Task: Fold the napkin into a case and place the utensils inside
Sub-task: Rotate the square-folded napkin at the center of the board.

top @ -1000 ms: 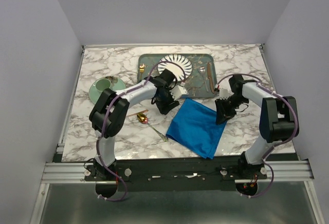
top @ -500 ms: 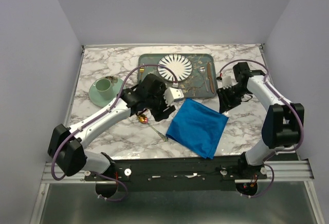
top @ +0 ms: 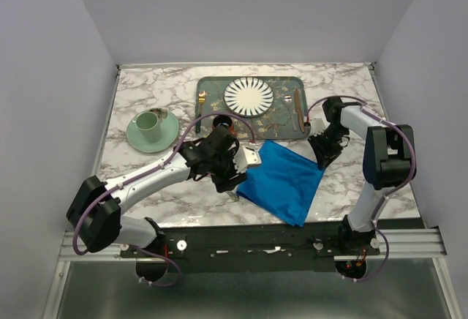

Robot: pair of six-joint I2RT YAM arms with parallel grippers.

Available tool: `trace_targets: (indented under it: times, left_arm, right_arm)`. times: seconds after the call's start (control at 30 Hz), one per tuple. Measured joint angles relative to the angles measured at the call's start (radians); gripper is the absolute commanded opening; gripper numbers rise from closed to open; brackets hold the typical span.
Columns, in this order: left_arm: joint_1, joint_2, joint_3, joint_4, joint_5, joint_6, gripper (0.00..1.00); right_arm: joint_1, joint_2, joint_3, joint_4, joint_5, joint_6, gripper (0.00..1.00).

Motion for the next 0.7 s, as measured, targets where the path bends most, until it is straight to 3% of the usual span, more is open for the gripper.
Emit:
trace_targets:
  times: [0.33,0.7]
  left_arm:
    - [-0.021,0.029,-0.032,0.041,-0.026,0.042,0.56]
    - [-0.151,0.252,0.043,0.093,-0.085,0.059,0.44]
  right_arm:
    - [0.000,0.052,0.014,0.008,0.066,-0.023,0.05]
    - [0.000,0.052,0.014,0.005,0.067,-0.024,0.01]
